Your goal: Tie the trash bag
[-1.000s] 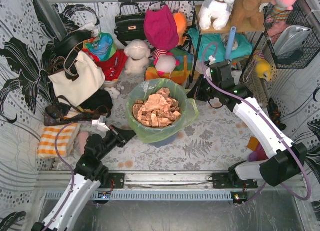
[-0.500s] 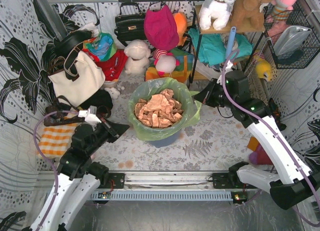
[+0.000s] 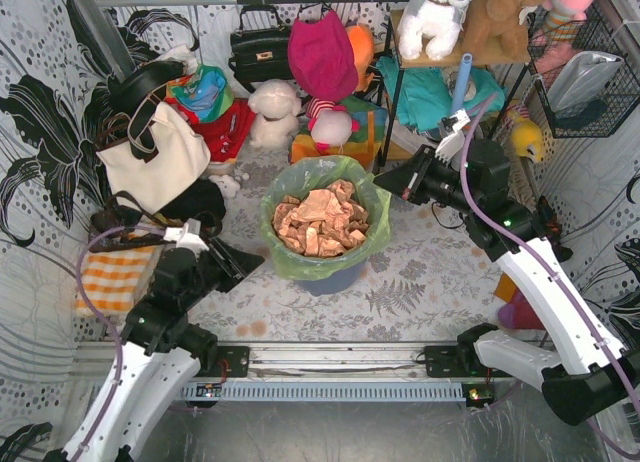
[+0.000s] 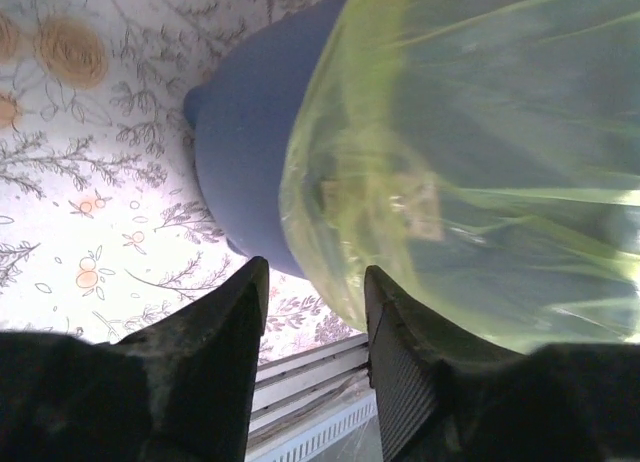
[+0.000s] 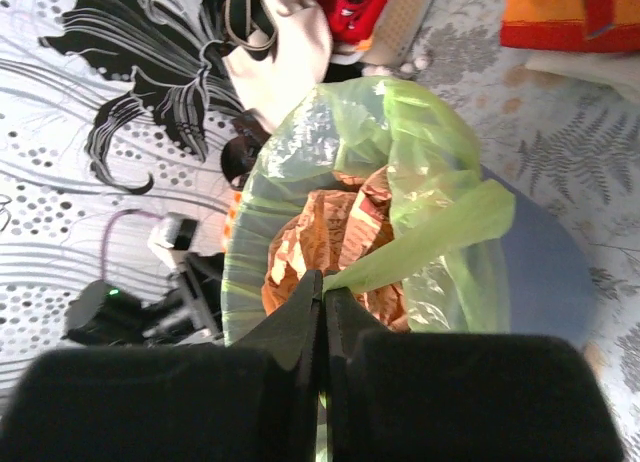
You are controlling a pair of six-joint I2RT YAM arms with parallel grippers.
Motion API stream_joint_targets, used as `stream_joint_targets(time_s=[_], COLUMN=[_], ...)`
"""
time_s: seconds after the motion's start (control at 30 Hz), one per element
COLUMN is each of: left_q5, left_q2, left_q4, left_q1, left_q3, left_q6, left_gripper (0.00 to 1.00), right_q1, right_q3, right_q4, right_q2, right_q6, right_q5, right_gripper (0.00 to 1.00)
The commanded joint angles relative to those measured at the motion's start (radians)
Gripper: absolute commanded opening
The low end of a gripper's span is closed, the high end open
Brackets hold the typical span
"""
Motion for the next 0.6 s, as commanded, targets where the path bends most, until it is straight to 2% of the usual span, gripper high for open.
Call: stream_joint_targets(time_s=[0.0,0.1,0.33,0.47,0.57], left_q5=[0.089,0.133,0.143,0.119,0.105], left_q2=[-0.033,-0.090,-0.225,-0.291,-0.312], left_q4=[0.182,0.343,0.673,0.719,0.703], left_q1=[-0.004,-0.005,-0.004,-0.005,-0.004], left_q3=[-0.118,-0.217,-0.475,-0.533,-0.538], left_q6=[-0.065,-0.128,-0.317,-0.385,-0.383], left_gripper=[0.56,0.63,0.60,0.50,0.48], right_q1=[-0.001,-0.001,-0.002,-0.001,-0.002], right_q3=[-0.044,-0.049,-0.046,-0.036,-0.032], right_q4=[0.211,0.208,0.180,0.161,0.154], right_q2=[0.013,0.018,0.011,0.007,0.011], right_q6=[0.056,0.053,0.044,0.038,0.040], right_q5=[-0.125,-0.122,-0.099,-0.087,-0.088], right_gripper=[0.00,0.00,0.00,0.00,0.00])
